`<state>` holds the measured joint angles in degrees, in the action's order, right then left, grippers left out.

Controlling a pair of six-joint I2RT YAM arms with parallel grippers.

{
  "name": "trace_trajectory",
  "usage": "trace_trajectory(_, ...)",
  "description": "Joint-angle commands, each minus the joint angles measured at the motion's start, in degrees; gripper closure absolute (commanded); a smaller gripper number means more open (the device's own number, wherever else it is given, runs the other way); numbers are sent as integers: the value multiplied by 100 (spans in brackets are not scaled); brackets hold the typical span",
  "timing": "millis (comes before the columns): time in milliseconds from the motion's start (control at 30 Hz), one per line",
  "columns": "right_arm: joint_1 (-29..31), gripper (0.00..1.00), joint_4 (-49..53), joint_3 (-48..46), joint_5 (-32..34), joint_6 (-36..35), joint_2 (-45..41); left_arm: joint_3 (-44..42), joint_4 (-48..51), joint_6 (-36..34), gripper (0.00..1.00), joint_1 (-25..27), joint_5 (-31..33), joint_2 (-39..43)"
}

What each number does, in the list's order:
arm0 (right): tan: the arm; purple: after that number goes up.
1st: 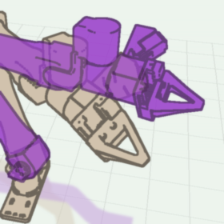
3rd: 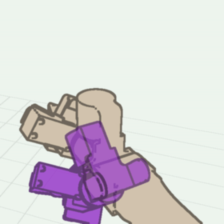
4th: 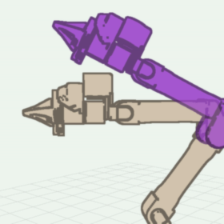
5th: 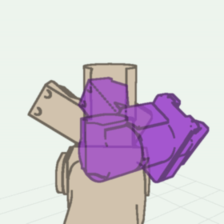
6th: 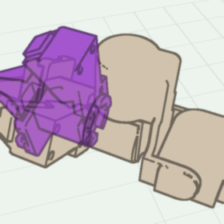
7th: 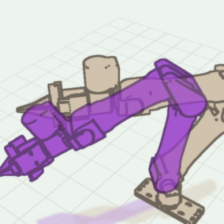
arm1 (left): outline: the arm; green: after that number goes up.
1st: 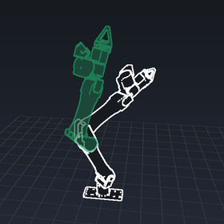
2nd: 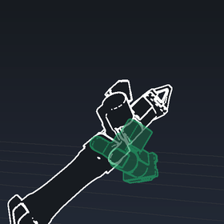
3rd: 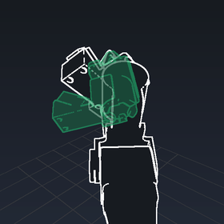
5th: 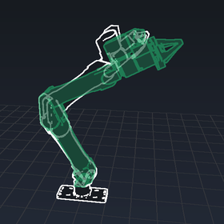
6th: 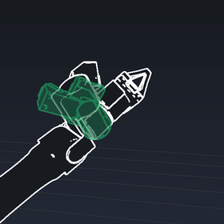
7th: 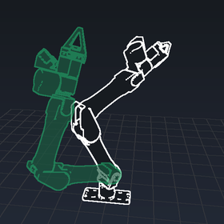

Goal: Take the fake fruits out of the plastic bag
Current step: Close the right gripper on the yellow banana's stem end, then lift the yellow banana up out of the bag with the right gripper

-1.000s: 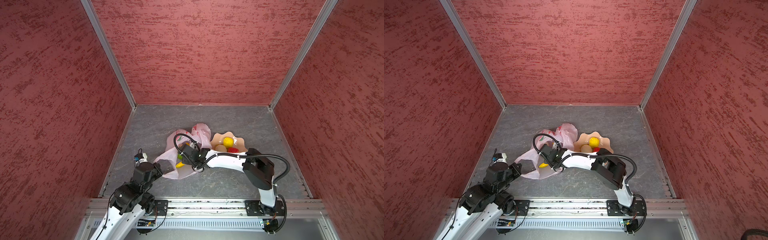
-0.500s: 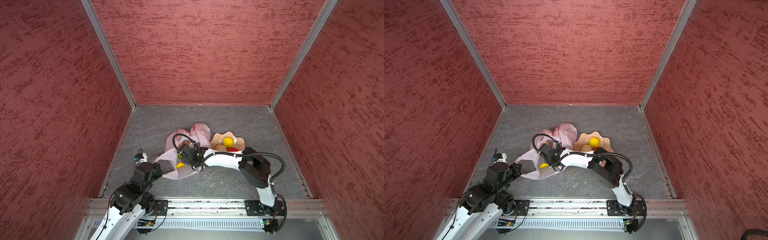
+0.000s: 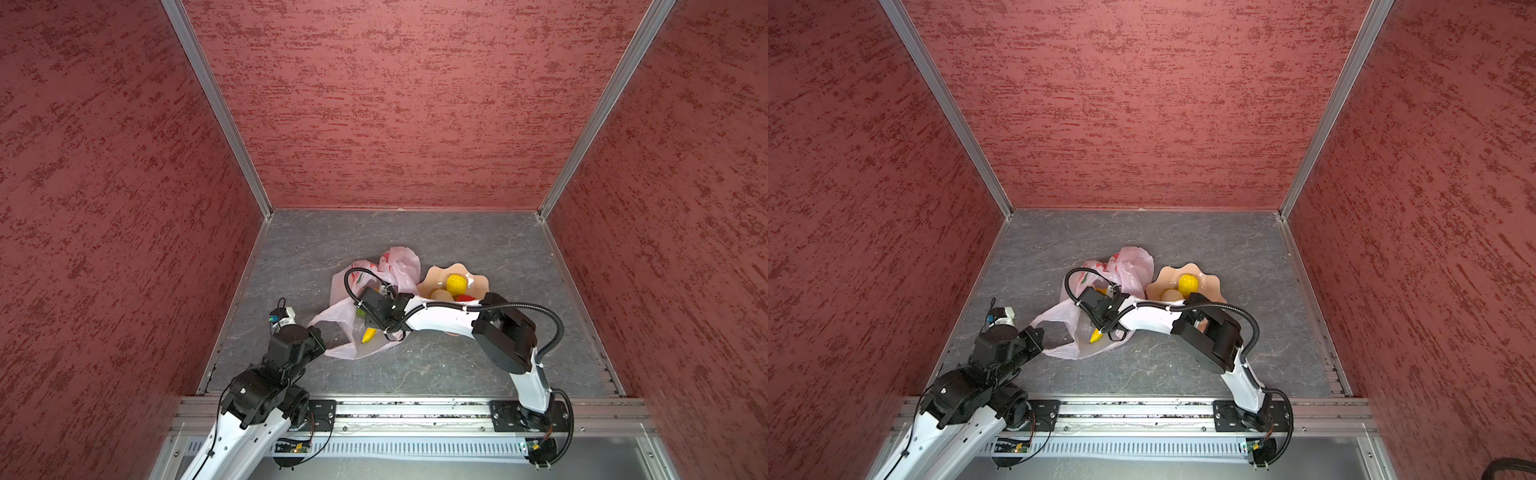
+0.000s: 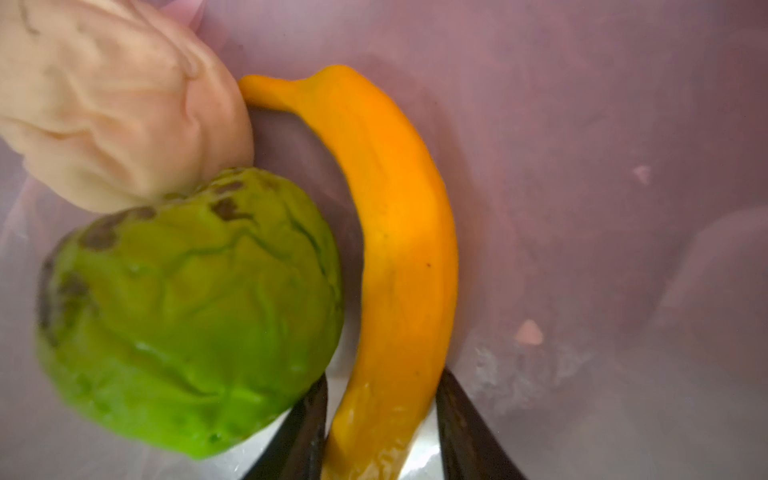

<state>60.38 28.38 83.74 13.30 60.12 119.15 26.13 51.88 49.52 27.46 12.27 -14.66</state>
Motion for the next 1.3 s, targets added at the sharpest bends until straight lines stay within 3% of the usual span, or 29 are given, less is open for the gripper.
trace_trajectory(0,-104,63,113,133,91,-21,82,-54,-44,29,95,30,63,49)
trace_trajectory(367,-214,78,182,193,183,-182,-178,-152,-209,57,95,30,126,33)
trace_trajectory(967,-280,81,254,506,541,-244,-785,-240,-668,54,95,30,188,-131)
trace_trajectory(1267,-334,81,157,565,275,-360,-1087,-309,-877,109,95,26,221,-178)
